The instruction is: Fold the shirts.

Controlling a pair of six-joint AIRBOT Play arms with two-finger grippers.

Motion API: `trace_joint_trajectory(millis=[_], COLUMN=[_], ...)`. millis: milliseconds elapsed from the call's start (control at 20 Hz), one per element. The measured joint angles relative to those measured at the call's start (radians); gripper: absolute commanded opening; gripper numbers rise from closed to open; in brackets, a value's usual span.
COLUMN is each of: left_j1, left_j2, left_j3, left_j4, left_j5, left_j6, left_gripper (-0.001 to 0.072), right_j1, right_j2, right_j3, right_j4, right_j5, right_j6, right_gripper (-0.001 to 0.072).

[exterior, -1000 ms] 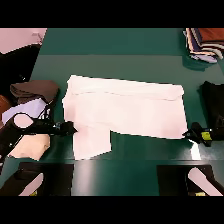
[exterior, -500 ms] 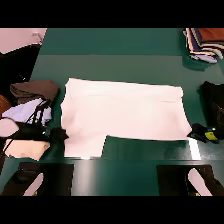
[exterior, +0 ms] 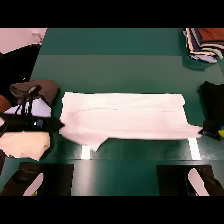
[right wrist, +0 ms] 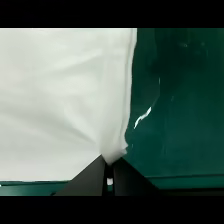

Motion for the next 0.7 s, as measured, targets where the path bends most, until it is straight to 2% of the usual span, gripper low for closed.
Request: trace_joint_trajectory(millis=[150, 400, 600, 650, 700], left_j1=[0.000, 0.000, 0.000, 0.000, 0.000], left_j2=[-0.171, -0.433, -0.547, -0.561, -0.571], left_j3=[0.077, 0.219, 0.298, 0.308, 0.315], left_j4=[0.020, 0.037, 0.039, 0.041, 0.041], left_j5=[0.145, 0.316, 0.436, 0.457, 0.475], left_j6=[0.035, 0.071, 0.080, 0.083, 0.083], left_gripper=[0.0024, 0.0024, 0.0026, 0.0142, 0.0380], right_j1=[0.074, 0.193, 0.225, 0.228, 0.231], right_j2=[-0.159, -0.444, -0.617, -0.649, -0.680], right_j3=[0.116, 0.336, 0.486, 0.517, 0.547], right_j4=[0.020, 0.055, 0.124, 0.141, 0.157], right_j5=[-0.047, -0.108, -0.133, -0.135, -0.140], right_j6=[0.001, 0.002, 0.003, 0.004, 0.004], right_gripper=[0.0017, 0.0017, 0.0029, 0.0189, 0.0390])
